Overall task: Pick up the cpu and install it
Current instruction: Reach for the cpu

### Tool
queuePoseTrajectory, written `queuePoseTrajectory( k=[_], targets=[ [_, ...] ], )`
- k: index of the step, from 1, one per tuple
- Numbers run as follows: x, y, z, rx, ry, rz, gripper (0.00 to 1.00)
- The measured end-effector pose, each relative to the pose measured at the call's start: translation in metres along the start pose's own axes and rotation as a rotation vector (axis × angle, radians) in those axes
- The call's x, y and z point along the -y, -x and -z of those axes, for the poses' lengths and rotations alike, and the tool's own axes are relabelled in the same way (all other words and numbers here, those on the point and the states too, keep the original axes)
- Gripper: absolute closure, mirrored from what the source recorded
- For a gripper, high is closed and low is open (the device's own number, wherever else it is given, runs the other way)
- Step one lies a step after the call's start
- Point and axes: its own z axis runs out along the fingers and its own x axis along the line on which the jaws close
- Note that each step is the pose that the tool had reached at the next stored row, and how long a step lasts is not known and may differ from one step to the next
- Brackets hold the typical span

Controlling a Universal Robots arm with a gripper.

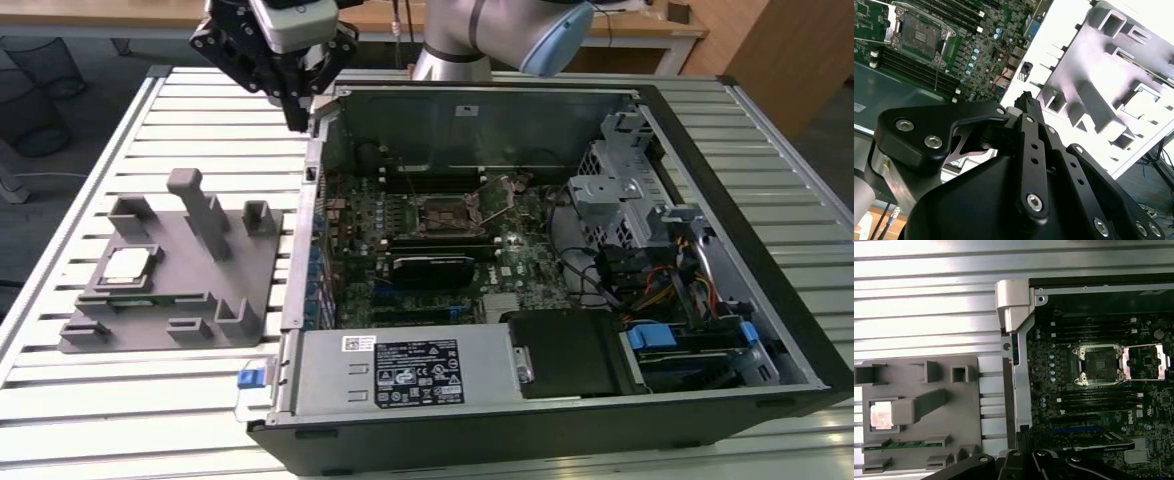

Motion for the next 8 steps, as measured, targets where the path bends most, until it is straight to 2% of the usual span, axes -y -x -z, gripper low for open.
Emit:
queuePoseTrajectory(
  k=[8],
  targets=[
    [0.0007, -0.0090, 0.0002, 0.0000, 0.0001, 0.000, 0.89]
  ],
)
